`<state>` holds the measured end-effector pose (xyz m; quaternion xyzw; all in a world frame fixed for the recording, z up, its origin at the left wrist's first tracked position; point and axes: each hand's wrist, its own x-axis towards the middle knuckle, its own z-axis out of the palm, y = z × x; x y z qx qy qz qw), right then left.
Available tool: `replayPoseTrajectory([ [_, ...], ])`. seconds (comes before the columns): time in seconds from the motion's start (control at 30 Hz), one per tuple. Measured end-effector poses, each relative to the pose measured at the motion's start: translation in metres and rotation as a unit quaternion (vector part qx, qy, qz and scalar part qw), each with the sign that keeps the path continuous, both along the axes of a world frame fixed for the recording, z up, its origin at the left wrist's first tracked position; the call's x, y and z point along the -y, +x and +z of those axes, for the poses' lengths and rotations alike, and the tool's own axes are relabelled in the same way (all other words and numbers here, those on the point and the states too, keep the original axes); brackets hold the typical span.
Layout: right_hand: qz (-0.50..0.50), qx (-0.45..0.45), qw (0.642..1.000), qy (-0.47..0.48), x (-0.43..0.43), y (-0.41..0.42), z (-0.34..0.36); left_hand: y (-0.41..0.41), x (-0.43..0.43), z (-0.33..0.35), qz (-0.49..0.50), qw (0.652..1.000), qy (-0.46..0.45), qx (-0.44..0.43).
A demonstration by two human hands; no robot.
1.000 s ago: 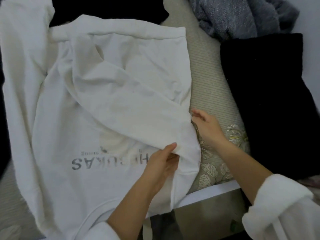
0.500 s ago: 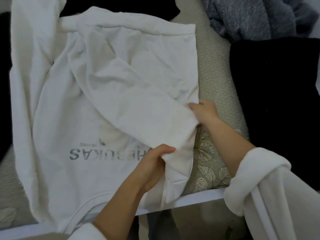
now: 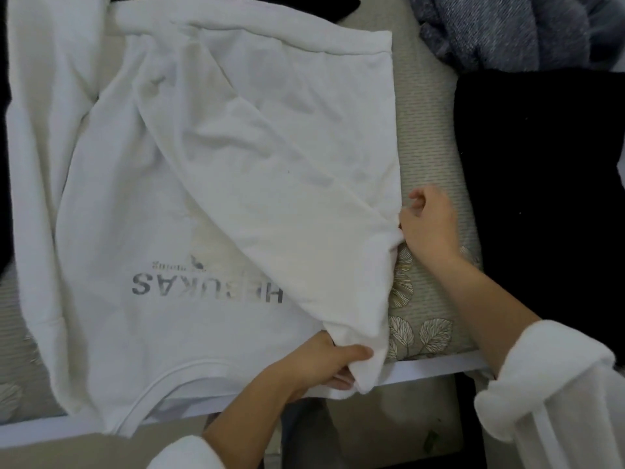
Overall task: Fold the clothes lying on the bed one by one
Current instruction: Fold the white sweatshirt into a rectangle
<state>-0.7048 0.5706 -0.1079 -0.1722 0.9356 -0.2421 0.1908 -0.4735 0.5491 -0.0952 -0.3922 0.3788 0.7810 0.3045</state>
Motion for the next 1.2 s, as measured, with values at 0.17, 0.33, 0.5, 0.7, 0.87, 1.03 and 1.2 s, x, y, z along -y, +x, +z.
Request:
replayPoseTrajectory([
  [0.17, 0.216, 0.037, 0.97, 0.103, -0.006, 0.021, -0.001, -0.001, -0.001, -0.007, -0.016, 1.0, -0.007, 0.025],
  [0.33, 0.136, 0.098, 0.967, 0.19, -0.002, 0.004, 0.007, 0.005, -0.009, -0.004, -0.092, 0.991, 0.087, 0.045],
  [0.5, 0.255, -0.115, 0.94, 0.194, 0.003, 0.02, 0.011, 0.011, -0.004, -0.007, -0.234, 0.97, 0.03, 0.056],
  [0.7, 0.402, -0.053, 0.896, 0.18, 0.004, 0.05, -0.004, 0.01, 0.057, 0.006, -0.068, 0.992, -0.075, 0.071],
  [0.87, 0.347, -0.049, 0.93, 0.114, 0.048, 0.059, -0.004, 0.014, 0.159, 0.001, 0.206, 0.948, -0.219, 0.1],
  [1.03, 0.392, -0.041, 0.913, 0.108, 0.124, 0.077, -0.004, 0.025, 0.258, -0.004, 0.303, 0.874, -0.364, 0.106],
  [1.2, 0.367, -0.03, 0.926, 0.083, 0.191, 0.088, -0.012, 0.01, 0.33, -0.012, 0.348, 0.871, -0.338, 0.081],
])
